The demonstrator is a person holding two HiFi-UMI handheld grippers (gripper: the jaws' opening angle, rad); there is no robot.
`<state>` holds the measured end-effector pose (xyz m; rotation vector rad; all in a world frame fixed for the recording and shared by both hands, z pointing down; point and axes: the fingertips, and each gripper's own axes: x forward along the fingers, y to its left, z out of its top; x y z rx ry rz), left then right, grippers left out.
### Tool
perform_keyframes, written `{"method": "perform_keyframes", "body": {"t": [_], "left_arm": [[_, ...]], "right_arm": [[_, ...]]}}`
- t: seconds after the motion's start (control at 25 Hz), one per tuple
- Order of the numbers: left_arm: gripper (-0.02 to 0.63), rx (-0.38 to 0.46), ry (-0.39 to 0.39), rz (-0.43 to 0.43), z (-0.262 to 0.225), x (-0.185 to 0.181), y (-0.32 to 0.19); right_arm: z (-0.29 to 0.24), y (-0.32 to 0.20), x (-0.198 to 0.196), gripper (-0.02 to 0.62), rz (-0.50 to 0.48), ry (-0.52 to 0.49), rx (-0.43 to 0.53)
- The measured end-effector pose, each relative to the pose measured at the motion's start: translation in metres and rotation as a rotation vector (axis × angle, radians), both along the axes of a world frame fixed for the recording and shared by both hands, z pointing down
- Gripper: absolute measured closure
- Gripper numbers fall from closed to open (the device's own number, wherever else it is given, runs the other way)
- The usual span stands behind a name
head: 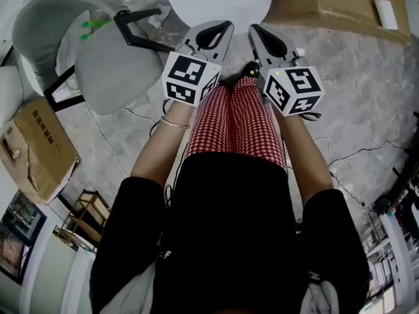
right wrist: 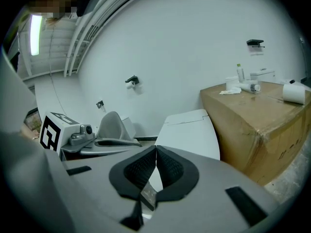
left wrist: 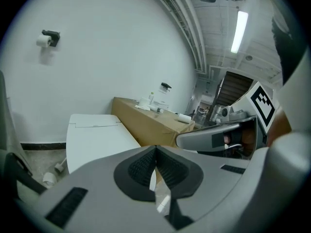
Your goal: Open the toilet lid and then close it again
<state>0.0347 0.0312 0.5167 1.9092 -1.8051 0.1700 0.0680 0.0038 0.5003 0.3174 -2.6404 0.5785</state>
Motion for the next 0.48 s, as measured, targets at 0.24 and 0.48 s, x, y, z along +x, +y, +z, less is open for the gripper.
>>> {"method": "perform_keyframes", "body": {"t": [0.24, 0.48], "left_arm": [[0.603, 0.029, -0.036, 0.065, -0.035, -0.002, -0.008], [0.601, 0.071, -0.021, 0.128, -0.067, 0.002, -0.013]], "right_arm": [[-0.034, -0.001, -0.010, 0.574, 0.020, -0.056, -0.007], [-0.068, -0.008, -0.019, 0.574, 0.034, -0.106, 0.020]]}}
